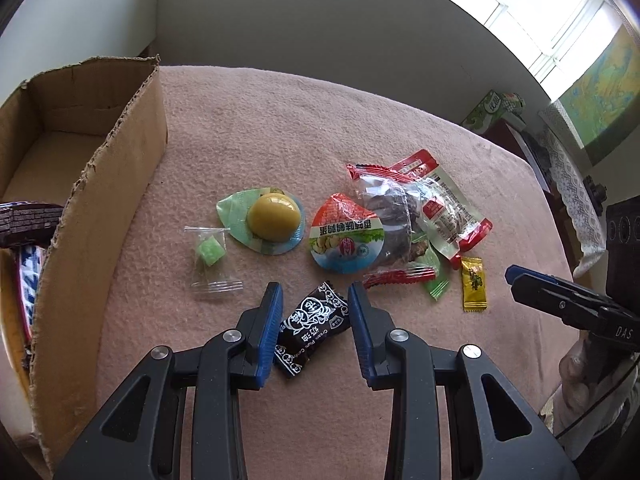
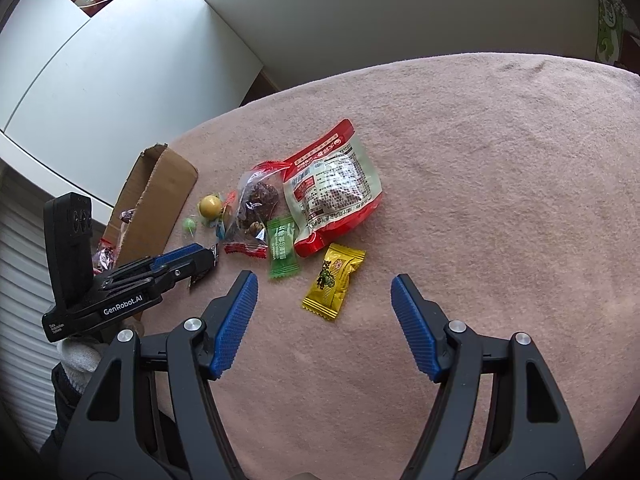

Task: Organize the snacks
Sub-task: 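Move both open tools back toward the remaining snacks, then grasp the black candy packet with the left tool while the right tool grasps the yellow candy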

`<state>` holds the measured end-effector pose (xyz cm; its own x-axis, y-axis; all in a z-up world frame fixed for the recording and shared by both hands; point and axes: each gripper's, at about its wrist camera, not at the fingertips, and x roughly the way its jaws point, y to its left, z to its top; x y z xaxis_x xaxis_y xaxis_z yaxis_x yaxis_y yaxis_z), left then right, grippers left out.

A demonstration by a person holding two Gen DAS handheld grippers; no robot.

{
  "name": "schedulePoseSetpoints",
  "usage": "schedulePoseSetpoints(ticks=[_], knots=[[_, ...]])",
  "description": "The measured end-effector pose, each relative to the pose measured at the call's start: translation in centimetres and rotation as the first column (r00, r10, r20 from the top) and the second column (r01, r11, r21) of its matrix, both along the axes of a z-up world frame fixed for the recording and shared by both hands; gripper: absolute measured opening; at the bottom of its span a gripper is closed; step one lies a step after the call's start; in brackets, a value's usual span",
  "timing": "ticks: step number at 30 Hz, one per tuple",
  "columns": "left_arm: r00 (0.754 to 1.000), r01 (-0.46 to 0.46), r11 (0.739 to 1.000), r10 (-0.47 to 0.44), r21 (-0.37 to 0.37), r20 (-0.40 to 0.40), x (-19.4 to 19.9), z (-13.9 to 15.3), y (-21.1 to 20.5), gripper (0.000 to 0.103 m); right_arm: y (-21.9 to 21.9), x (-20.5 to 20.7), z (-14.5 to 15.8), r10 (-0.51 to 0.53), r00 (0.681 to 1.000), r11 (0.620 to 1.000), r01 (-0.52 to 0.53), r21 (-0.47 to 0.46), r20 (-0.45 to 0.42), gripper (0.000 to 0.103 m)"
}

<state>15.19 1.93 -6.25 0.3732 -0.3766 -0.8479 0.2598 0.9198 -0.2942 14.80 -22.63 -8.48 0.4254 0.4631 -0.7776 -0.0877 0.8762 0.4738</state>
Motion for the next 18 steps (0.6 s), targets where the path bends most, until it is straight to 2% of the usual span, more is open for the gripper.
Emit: schedulePoseSetpoints(ticks=[6, 8, 10, 13, 15, 18], knots=[[0.995, 0.075, 0.987, -0.083, 0.142, 0.053, -1.8, 0.0, -1.4, 0.032, 0.9, 0.9, -0.8, -0.01, 1.0, 0.999, 0.009, -0.037, -0.029, 0.072], [0.992, 0.086, 0.979, -0.102, 0.186, 0.076, -2.2, -0.1, -2.0, 0.032, 1.4, 1.1, -1.1, -0.002, 0.999, 0.998, 0.0, -0.056, -0.037, 0.069], [0.99, 0.089, 0.973, -0.11, 0.211, 0.09, -2.4, -0.2, -2.2, 0.032, 2.3, 1.3, -1.2, 0.008, 0.999, 0.995, -0.012, -0.097, -0.038, 0.067], [0.991, 0.076, 0.976, -0.098, 0.205, 0.095, -2.5, -0.3, -2.3, 0.032, 3.6, 1.5, -1.2, 0.027, 0.999, 0.982, -0.031, -0.184, -0.02, 0.065], [0.991, 0.069, 0.977, -0.091, 0.202, 0.099, -2.5, -0.3, -2.2, 0.032, 4.5, 1.6, -1.2, 0.045, 0.999, 0.971, -0.047, -0.234, -0.015, 0.056], [0.99, 0.058, 0.974, -0.084, 0.219, 0.114, -2.7, -0.3, -2.4, 0.023, 5.8, 1.6, -1.2, 0.074, 0.997, 0.94, -0.071, -0.335, -0.004, 0.042]])
